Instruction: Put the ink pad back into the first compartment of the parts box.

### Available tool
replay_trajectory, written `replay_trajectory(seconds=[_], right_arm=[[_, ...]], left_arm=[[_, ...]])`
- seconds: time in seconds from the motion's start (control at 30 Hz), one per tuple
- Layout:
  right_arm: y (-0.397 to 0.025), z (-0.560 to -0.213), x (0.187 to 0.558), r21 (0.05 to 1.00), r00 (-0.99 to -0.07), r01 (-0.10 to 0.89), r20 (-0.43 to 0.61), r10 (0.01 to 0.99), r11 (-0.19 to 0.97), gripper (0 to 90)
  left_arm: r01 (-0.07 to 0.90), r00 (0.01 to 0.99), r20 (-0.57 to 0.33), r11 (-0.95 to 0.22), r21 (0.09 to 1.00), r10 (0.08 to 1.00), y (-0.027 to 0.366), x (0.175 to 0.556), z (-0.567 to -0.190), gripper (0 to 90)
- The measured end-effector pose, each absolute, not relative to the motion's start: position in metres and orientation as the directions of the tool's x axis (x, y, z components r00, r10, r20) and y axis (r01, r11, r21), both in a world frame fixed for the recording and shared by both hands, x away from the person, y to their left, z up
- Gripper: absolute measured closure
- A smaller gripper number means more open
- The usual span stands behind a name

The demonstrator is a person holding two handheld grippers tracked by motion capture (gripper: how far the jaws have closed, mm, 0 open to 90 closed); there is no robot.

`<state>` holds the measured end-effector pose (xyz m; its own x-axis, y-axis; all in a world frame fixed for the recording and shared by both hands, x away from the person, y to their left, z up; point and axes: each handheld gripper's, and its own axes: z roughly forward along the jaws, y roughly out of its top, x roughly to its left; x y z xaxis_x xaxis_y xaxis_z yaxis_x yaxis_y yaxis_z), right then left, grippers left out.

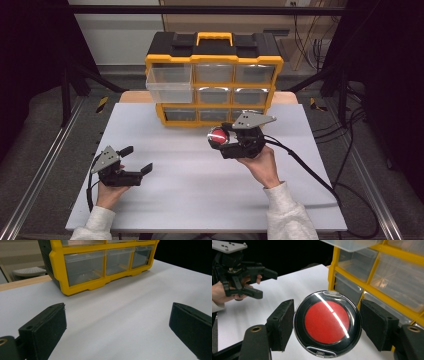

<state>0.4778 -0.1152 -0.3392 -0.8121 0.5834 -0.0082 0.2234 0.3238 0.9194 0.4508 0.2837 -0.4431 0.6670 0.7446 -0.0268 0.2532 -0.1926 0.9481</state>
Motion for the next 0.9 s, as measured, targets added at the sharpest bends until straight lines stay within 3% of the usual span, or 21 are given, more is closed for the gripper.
replay_trajectory(seconds=[0.9], right_arm=[[-0.1,-0.287,0.494,0.945,-0.802,0.171,-0.032,0.597,0.28,30.3]], left_arm=[[0.257,0.668,-0.029,-0.194,0.947,0.744,0.284,0.451,-0.444,0.9]])
